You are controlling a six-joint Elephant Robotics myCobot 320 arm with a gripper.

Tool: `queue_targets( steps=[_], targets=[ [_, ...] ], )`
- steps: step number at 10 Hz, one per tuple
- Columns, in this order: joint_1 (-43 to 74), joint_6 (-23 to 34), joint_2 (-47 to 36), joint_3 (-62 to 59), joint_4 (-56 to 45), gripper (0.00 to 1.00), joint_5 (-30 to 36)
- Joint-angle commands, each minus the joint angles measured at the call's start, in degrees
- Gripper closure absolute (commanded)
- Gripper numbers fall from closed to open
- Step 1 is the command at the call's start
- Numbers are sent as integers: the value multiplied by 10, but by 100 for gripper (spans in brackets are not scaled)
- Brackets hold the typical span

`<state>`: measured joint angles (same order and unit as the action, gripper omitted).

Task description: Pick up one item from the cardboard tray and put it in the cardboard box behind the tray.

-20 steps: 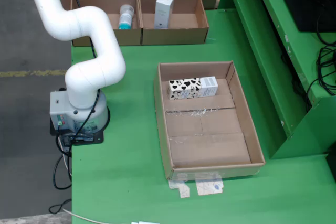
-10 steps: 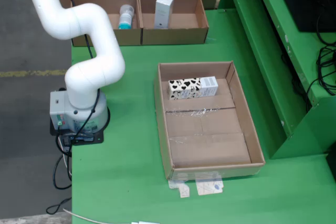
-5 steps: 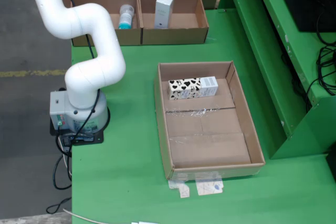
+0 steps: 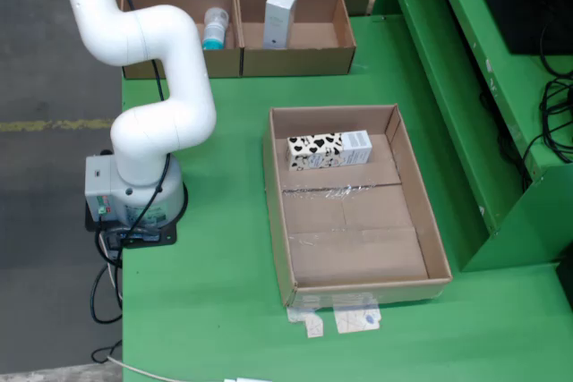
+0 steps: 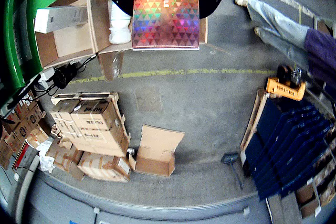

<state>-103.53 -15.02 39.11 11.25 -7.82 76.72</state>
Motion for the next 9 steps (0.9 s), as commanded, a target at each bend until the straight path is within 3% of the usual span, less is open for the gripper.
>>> queue_targets(
  steps=[1, 9],
  targets=[
    [25, 16, -114, 381, 128, 100, 13],
    [91, 70, -133, 572, 319, 100, 52]
  ],
)
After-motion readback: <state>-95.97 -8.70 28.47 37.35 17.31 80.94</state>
